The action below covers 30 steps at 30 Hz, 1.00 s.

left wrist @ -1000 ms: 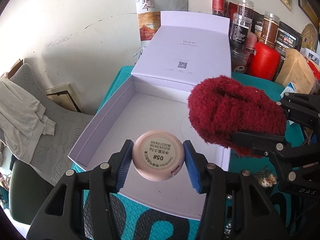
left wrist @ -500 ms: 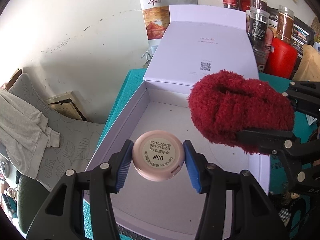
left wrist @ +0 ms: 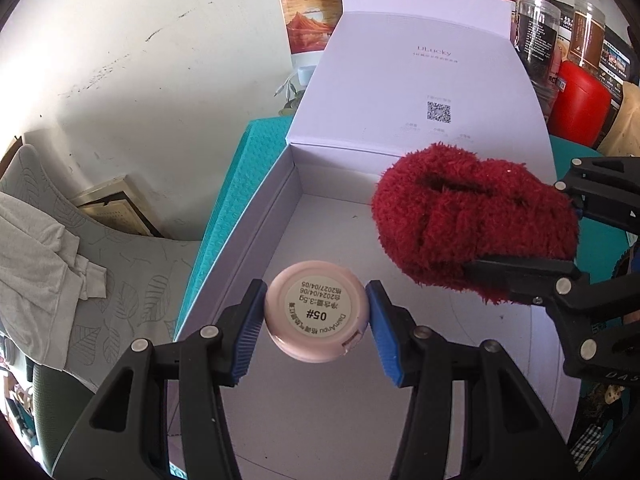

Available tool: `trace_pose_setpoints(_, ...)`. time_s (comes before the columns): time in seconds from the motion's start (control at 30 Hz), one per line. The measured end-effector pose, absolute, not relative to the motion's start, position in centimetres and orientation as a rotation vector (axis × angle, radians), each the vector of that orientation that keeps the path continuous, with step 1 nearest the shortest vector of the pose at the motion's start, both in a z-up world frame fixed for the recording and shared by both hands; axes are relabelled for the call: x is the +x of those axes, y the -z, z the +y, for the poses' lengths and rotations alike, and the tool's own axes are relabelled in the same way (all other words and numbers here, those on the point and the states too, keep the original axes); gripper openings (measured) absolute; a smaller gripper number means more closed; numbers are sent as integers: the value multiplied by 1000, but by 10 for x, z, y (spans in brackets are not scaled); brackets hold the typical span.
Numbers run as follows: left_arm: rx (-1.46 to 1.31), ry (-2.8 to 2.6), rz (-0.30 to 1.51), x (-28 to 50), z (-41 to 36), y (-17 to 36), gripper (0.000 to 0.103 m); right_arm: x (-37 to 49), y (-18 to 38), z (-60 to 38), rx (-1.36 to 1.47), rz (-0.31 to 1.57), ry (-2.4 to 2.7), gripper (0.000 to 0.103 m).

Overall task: Organize objects
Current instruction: 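Carry the compact and scrunchie with both tools over the white box, then open the left tool to drop the compact while the right tool releases the scrunchie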

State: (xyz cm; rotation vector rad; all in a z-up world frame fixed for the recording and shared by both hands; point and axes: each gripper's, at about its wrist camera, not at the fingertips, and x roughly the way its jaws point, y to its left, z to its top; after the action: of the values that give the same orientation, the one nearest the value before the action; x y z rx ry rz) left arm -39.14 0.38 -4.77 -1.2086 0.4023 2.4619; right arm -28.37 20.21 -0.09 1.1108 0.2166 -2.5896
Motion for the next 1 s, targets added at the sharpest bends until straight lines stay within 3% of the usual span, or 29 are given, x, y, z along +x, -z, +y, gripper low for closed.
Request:
trace_pose_setpoints(0.47, -1323, -2395, 360, -415, 6, 71, 49, -305, 29, 198, 1253, 176, 2548, 36)
trace_pose_setpoints(0.77, -1380, -2400, 362, -415, 5, 79, 51, -306, 34, 196, 1306, 171, 2558, 46)
trace_pose_setpoints(1.0, -1386, -2421, 353, -412, 2, 75, 63, -304, 33, 198, 1321, 198, 2584, 58)
